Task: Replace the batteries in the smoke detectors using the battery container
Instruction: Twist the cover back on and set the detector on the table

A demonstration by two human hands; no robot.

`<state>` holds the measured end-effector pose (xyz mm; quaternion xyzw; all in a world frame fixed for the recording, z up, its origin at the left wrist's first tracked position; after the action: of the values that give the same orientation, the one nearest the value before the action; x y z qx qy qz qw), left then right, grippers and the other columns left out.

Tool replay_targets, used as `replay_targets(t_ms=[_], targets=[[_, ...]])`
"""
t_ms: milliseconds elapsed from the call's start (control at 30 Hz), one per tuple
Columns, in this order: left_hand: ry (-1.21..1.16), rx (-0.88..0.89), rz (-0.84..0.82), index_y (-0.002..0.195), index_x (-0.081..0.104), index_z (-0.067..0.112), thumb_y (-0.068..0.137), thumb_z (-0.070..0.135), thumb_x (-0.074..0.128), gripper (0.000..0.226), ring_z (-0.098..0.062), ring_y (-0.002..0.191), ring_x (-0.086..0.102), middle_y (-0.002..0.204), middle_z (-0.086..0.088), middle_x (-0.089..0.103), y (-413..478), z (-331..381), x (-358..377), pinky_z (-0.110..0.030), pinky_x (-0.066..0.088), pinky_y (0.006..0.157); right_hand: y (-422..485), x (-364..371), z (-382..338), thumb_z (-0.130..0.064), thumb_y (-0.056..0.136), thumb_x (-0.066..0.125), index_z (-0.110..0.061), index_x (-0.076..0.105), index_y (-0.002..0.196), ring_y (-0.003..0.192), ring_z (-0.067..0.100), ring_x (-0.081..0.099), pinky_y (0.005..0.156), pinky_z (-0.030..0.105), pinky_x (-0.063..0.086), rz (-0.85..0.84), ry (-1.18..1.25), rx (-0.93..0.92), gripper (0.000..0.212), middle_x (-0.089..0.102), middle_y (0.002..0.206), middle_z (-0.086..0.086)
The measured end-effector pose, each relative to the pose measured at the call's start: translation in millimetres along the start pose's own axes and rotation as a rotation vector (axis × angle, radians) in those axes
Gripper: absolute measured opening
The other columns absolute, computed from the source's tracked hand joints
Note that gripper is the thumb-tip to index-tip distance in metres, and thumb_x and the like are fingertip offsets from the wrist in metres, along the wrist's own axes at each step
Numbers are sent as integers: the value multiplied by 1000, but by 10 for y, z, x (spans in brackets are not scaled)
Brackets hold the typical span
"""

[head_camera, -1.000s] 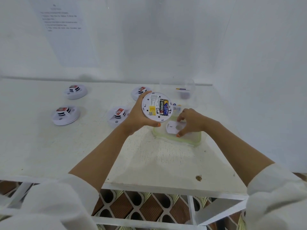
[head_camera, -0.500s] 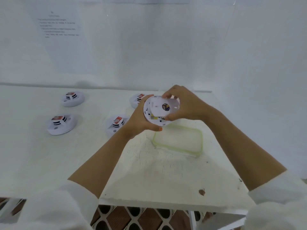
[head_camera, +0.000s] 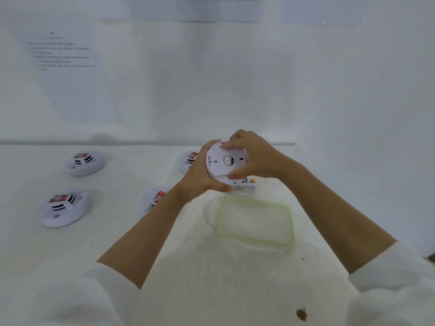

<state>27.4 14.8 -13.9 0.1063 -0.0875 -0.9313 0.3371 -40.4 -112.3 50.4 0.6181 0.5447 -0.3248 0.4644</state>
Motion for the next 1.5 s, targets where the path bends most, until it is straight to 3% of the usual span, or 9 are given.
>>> replay_targets(t_ms=[300, 500, 733, 1033, 1367, 1500], targets=[[18, 2, -8, 134, 30, 22, 46, -6, 78, 104, 0, 107, 53, 127, 0, 46, 97, -44, -1, -20, 53, 73, 55, 3, 107, -32, 64, 82, -22, 54, 126, 95, 10, 35, 81, 21, 27, 7, -11, 34, 69, 42, 102, -8], [49, 3, -1, 135, 29, 19, 47, -3, 79, 104, 4, 105, 53, 126, 2, 46, 119, -60, -22, -19, 52, 76, 77, 18, 128, -33, 63, 82, -24, 55, 126, 97, 10, 36, 82, 22, 28, 15, -6, 32, 69, 41, 102, -8], [27, 5, 28, 138, 28, 13, 46, -5, 77, 106, -4, 106, 52, 127, -3, 45, 124, -60, -56, -18, 52, 73, 147, 37, 121, -35, 65, 81, -21, 54, 128, 97, 9, 34, 73, 19, 28, -19, -17, 8, 70, 38, 104, -7], [-12, -3, 45, 137, 31, 11, 45, -5, 77, 104, -9, 109, 52, 130, -8, 46, 110, -78, -74, -22, 55, 73, 146, 126, 150, -34, 69, 79, -19, 55, 128, 99, 10, 33, 88, 22, 29, -6, 39, -29, 65, 38, 104, -8], [-16, -20, 65, 134, 35, 11, 44, -8, 78, 102, -5, 101, 57, 125, -9, 50, 123, -143, -81, -25, 55, 67, 113, 286, 223, -28, 73, 77, -14, 51, 132, 103, 12, 35, 88, 19, 30, 48, 140, -12, 66, 38, 105, -3], [-27, -31, 79, 135, 34, 12, 38, 4, 84, 109, -15, 108, 56, 125, -7, 50, 146, -184, -75, -29, 56, 68, 130, 312, 233, -30, 75, 74, -14, 49, 133, 104, 9, 32, 90, 18, 28, 69, 147, 8, 65, 38, 107, -4]])
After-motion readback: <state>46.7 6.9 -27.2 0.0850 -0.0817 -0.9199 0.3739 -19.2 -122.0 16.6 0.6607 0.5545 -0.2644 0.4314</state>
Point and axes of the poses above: each hand's wrist, its own y-axis towards the middle knuckle, its own x-axis out of the palm, z = x × y, the point moved 3 cm from there along y, towards the middle knuckle
